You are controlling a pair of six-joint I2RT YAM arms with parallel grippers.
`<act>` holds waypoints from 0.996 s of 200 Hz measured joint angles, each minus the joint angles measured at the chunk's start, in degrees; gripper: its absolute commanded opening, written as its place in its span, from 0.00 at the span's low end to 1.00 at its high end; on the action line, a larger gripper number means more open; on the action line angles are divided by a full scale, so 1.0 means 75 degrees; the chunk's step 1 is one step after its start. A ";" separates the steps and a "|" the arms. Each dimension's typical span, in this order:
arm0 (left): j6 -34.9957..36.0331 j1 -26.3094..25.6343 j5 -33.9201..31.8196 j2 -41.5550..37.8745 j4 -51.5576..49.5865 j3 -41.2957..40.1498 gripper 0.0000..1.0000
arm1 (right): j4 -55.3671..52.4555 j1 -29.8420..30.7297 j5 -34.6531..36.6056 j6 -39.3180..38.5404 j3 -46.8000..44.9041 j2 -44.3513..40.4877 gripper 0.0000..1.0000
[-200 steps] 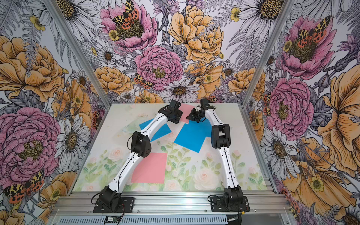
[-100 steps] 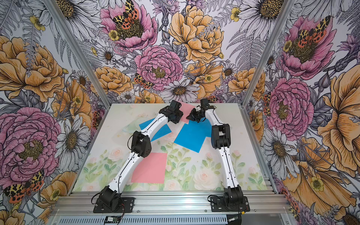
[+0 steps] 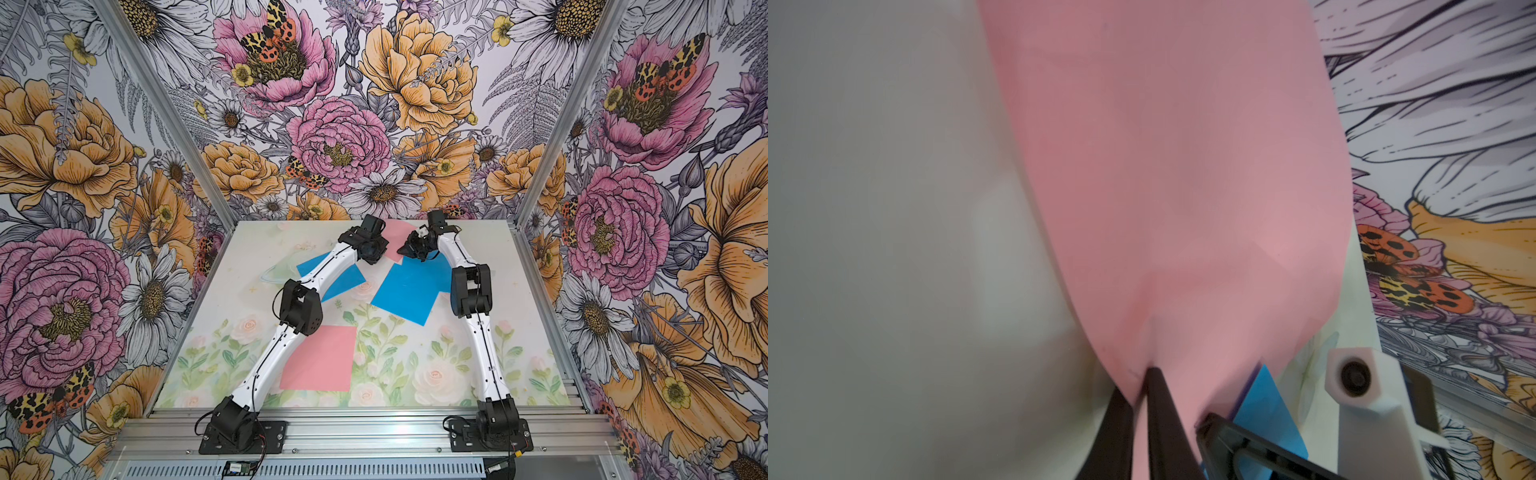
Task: Sort the scattered colored papers by color
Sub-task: Pick up the colored paper from the center of the board.
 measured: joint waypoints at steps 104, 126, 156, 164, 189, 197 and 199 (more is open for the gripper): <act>0.1912 0.0146 0.0321 -0.0023 0.0318 -0.0099 0.00 | -0.0216 0.0015 -0.0020 -0.0169 -0.0376 -0.0449 0.31; 0.2763 0.0224 0.0775 -0.0198 0.0329 -0.0181 0.00 | -0.0344 0.0012 0.0163 -0.0402 -0.0863 -0.1099 0.32; 0.3885 0.0251 0.1314 -0.1078 0.0329 -0.0595 0.00 | -0.0393 0.0017 0.0565 -0.0664 -0.1553 -0.2390 0.34; 0.4202 0.0245 0.1399 -0.1533 0.0329 -0.0854 0.00 | -0.0388 0.0035 0.0699 -0.0723 -0.1772 -0.2792 0.34; 0.4998 0.0201 0.1478 -0.3244 0.0420 -0.1842 0.00 | -0.0358 0.0052 0.1032 -0.0848 -0.2486 -0.4077 0.34; 0.5158 0.0198 0.1478 -0.3806 0.0460 -0.2165 0.00 | -0.0364 0.0070 0.1122 -0.0903 -0.2713 -0.4450 0.34; 0.5190 0.0195 0.1475 -0.3990 0.0478 -0.2273 0.00 | -0.0358 0.0073 0.1148 -0.0921 -0.2780 -0.4549 0.34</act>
